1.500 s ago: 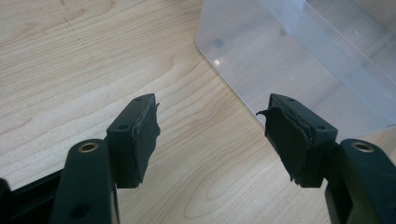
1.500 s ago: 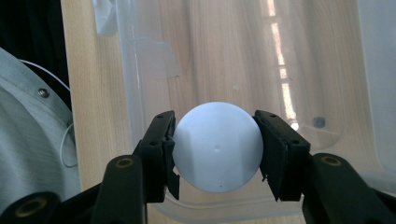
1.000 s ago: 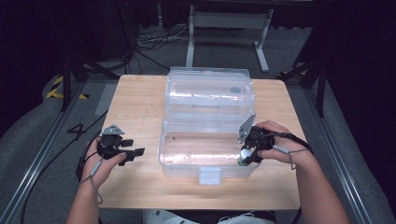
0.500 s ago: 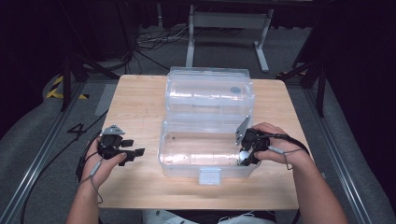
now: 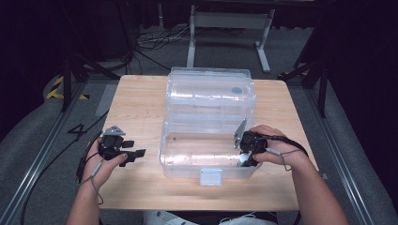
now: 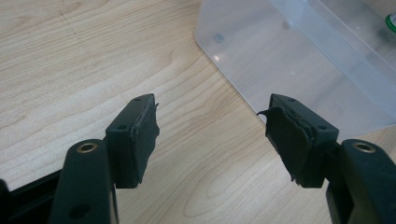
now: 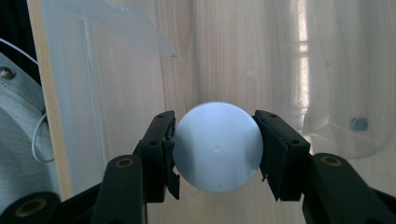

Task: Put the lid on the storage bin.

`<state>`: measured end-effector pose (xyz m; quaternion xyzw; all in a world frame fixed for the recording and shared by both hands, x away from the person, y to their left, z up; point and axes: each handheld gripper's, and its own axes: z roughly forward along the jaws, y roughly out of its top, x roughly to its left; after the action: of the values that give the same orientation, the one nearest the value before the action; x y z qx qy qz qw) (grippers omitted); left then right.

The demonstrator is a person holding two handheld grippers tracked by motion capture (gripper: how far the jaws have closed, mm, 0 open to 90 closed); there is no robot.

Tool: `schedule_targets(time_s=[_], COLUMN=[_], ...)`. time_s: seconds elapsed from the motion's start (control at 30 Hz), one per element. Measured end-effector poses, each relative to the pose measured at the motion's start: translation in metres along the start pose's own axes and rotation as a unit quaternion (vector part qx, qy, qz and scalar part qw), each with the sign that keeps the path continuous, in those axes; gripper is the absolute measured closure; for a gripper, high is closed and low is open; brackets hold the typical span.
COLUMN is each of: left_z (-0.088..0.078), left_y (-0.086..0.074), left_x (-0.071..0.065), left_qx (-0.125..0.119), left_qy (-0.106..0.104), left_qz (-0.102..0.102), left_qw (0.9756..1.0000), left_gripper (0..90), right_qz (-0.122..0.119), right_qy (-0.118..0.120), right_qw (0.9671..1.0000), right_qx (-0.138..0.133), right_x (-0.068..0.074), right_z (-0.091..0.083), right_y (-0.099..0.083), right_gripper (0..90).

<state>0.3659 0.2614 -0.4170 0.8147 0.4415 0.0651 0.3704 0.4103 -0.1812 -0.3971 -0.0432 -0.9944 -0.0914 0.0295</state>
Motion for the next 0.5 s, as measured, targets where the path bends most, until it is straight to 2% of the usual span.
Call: schedule_targets(time_s=[0.23, 0.5], left_z=[0.0002, 0.0013], left_y=[-0.0003, -0.0003], left_x=[0.0001, 0.0001], left_qx=[0.001, 0.004], left_qy=[0.000, -0.002], left_qz=[-0.001, 0.000], left_qw=[1.0000, 1.0000], left_gripper=[34.7, 34.7], right_qz=[0.003, -0.004], right_qy=[0.000, -0.001], right_qw=[1.0000, 0.9999], right_qx=[0.006, 0.011], right_x=[-0.0013, -0.0016], right_z=[0.0039, 0.0045], right_y=[0.0009, 0.0003], right_gripper=[50.5, 50.4])
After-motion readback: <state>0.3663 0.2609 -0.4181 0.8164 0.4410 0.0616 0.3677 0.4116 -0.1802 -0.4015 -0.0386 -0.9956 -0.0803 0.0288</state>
